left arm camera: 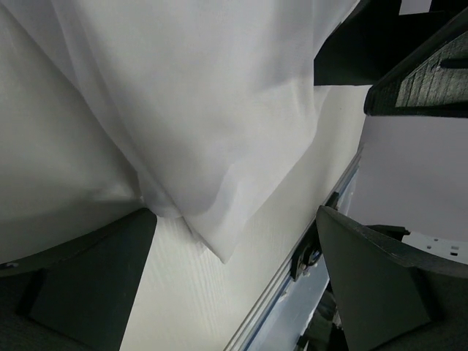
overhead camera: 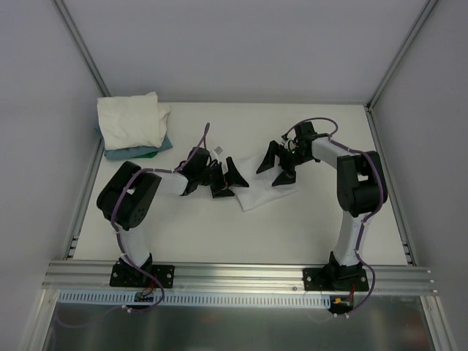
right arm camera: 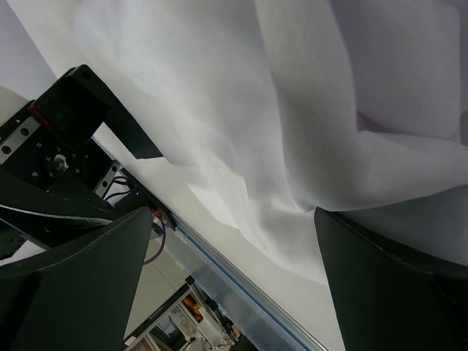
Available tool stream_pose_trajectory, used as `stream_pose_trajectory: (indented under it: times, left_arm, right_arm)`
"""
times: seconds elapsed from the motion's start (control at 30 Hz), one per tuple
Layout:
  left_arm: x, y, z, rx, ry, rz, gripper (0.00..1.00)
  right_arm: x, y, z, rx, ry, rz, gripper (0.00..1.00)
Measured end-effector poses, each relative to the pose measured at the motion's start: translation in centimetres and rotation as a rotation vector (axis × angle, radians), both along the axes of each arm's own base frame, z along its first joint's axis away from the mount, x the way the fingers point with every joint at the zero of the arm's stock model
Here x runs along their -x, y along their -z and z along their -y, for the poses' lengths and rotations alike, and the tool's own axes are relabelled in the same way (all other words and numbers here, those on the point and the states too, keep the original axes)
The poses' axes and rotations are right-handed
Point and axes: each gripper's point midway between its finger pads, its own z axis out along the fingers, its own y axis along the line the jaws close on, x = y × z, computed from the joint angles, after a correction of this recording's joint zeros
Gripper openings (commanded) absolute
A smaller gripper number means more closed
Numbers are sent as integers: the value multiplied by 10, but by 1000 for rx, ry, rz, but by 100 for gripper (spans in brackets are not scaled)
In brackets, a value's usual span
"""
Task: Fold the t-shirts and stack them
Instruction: Put the neatly folded tshirt into the corner of the board with the left arm
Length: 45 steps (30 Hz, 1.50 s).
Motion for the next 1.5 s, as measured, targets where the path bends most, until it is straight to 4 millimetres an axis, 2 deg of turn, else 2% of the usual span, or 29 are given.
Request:
stream_pose_trajectory:
  times: [0.3,0.67,0.77,0.8,0.87,0.9,0.93,0.97,1.03,1.33,1.5]
  left_arm:
    - [-11,-2,27,81,13,31,99]
    - [-12,-2,33,186,-10,79,98]
    - [-14,-2,35,200,-16,75,92]
    - [-16,-2,36,203,-17,75,90]
    - [-17,0,37,204,-19,74,67]
    - [-18,3,37,203,-22,69,46]
    - [-19,7,37,196,-29,63,4]
    - [-19,14,36,183,-36,46,0]
    - [-14,31,33,161,-35,-2,0]
    - [-20,27,41,133,-1,9,0]
    - [-35,22,37,-11,41,61,0]
  right_arm:
    - [2,1,2,10,-5,-7,100]
    - [8,4,6,38,-17,-20,99]
    - [10,5,7,43,-20,-26,99]
    - [10,5,7,45,-22,-27,99]
    - [11,6,8,50,-23,-31,100]
    - [12,6,9,52,-23,-32,99]
    - [12,6,9,54,-24,-33,100]
    - [12,6,9,56,-23,-34,100]
    - [12,7,10,60,-25,-34,100]
    - [13,6,13,68,-28,-36,99]
    - [11,4,17,70,-19,-32,99]
